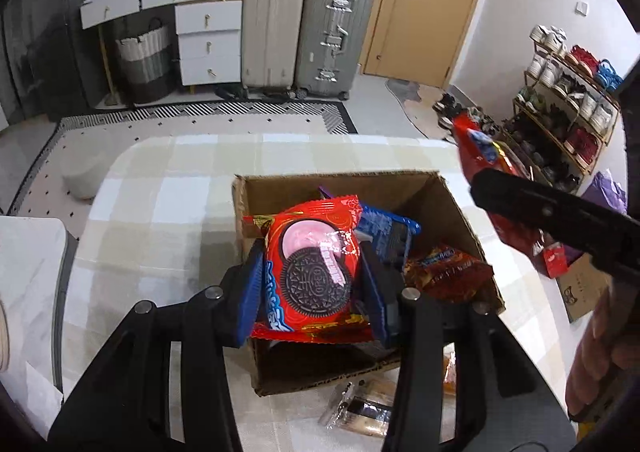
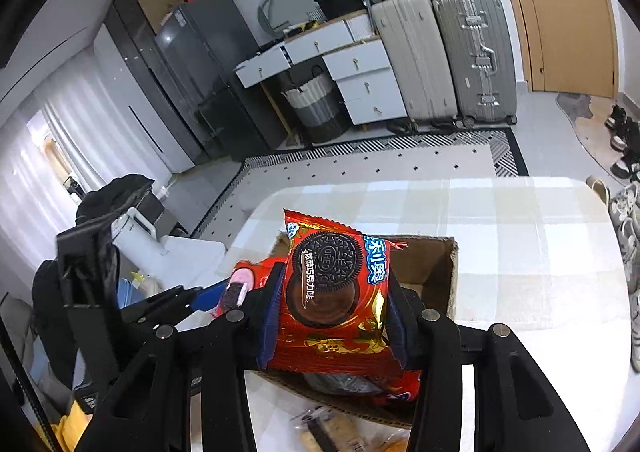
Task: Organize snacks
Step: 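Carry both red Oreo packs over the cardboard box, then lower both red Oreo packs into the box and open both grippers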
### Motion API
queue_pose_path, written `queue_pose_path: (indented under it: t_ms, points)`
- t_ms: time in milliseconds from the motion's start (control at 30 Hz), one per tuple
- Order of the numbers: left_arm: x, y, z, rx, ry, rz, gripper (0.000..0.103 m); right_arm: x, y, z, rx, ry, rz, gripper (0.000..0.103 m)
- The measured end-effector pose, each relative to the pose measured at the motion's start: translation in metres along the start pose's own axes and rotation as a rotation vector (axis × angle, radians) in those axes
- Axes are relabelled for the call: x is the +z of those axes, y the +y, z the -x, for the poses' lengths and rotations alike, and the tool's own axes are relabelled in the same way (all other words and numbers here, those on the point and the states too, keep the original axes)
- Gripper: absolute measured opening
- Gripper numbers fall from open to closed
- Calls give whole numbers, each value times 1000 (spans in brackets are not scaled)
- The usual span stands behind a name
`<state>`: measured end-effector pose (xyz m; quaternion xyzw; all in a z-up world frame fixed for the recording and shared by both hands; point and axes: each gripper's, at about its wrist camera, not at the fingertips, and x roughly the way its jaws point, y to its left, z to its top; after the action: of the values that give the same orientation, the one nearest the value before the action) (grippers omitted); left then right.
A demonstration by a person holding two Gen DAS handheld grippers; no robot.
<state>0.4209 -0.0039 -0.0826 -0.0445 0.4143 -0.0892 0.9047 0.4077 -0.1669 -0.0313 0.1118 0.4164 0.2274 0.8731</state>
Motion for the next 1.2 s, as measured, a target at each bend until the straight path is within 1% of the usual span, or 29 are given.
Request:
queue_pose_path:
  t_ms: [133,333,467,533,567,600,633,700,733,767,900,1033,1200]
  points:
    - [-4,1,-9,-8,23,-12,42,3,-9,-10,-14,22,-14,45]
    - [-7,4,-23,-17,72,-35,42,8,-17,-26,-76,57,-6,45]
    - [-7,3,-24,-19,76,-54,42,9,-18,-35,-90,71,13,45]
    - [-6,3,-22,-23,78,-63,45,8,-20,-36,-88,68,6,45]
    - [-5,3,-20,-23,74,-66,48,7,-21,-35,-85,67,1,45]
    - [-4,4,-17,-23,68,-68,55,6,-21,-35,-82,67,-2,45]
    - [-3,4,-14,-22,60,-67,59,5,-21,-34,-81,65,-3,45]
    - [-1,4,-2,-16,32,-60,75,4,-22,-31,-80,57,-2,45]
    - [1,5,3,-18,17,-56,76,5,-22,-29,-79,52,-3,45]
    - [2,6,9,-16,3,-52,78,5,-22,-28,-77,47,-6,45]
    - [6,8,26,-6,-24,-45,78,4,-19,-25,-69,52,0,45]
    - [7,11,38,-2,-30,-30,78,3,-18,-23,-62,53,1,45]
    - [4,15,53,3,-37,-26,78,3,-13,-25,-77,57,12,46]
